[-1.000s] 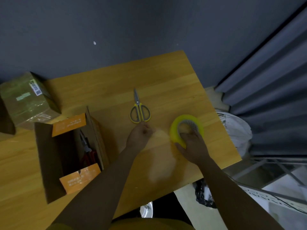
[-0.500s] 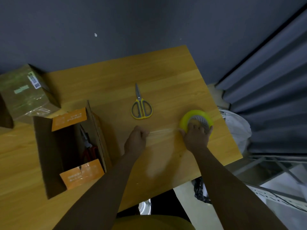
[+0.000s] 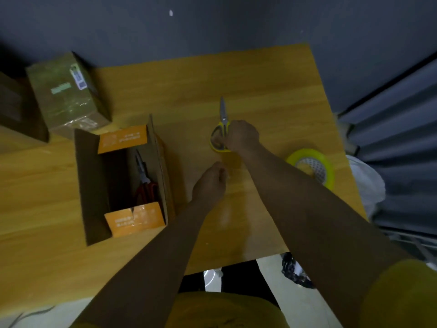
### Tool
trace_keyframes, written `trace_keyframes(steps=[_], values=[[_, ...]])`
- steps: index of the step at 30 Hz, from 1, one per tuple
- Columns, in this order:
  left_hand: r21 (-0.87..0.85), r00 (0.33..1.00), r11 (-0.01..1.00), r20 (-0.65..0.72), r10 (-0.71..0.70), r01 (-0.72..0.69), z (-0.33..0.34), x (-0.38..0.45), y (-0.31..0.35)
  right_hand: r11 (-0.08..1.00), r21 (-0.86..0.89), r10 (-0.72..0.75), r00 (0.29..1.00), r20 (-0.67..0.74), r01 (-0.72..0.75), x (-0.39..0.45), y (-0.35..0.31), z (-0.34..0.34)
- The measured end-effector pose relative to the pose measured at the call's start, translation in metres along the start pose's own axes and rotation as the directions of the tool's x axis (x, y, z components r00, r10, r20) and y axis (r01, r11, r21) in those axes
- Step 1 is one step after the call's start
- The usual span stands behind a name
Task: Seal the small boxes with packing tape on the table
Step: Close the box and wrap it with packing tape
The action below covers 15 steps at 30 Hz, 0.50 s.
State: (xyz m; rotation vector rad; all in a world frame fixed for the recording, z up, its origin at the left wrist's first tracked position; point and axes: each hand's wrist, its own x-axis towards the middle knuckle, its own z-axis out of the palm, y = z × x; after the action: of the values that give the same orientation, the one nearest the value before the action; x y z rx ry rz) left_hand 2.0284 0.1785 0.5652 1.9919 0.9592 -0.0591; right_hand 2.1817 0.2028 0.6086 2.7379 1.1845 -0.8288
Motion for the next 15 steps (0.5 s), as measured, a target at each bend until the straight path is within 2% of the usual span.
trace_keyframes(steps=[2, 5, 9, 12, 15], values=[[0.005, 1.000, 1.000, 0.009, -0.015, 0.015, 0.000, 0.001, -0.001, 0.999, -0.043, 0.027, 0.999, 0.023, -0.026, 0.005, 0.002, 0.006], [0.022, 1.000, 0.999, 0.009, -0.026, 0.025, -0.001, 0.002, 0.001, 1.000, -0.021, 0.003, 0.999, 0.039, -0.002, 0.001, 0.017, 0.007], [-0.021, 1.000, 1.000, -0.002, -0.023, 0.023, 0.000, 0.004, 0.002, 0.995, 0.075, -0.076, 0.978, 0.192, 0.062, -0.021, 0.051, -0.019], [-0.008, 0.999, 0.999, -0.011, -0.031, 0.031, -0.002, 0.005, 0.010, 0.983, 0.168, -0.096, 0.981, 0.167, 0.067, -0.046, 0.078, -0.037], [0.051, 1.000, 0.998, 0.009, -0.027, 0.027, -0.007, 0.003, 0.021, 0.998, 0.044, -0.040, 0.995, 0.091, 0.036, -0.074, 0.099, -0.046]])
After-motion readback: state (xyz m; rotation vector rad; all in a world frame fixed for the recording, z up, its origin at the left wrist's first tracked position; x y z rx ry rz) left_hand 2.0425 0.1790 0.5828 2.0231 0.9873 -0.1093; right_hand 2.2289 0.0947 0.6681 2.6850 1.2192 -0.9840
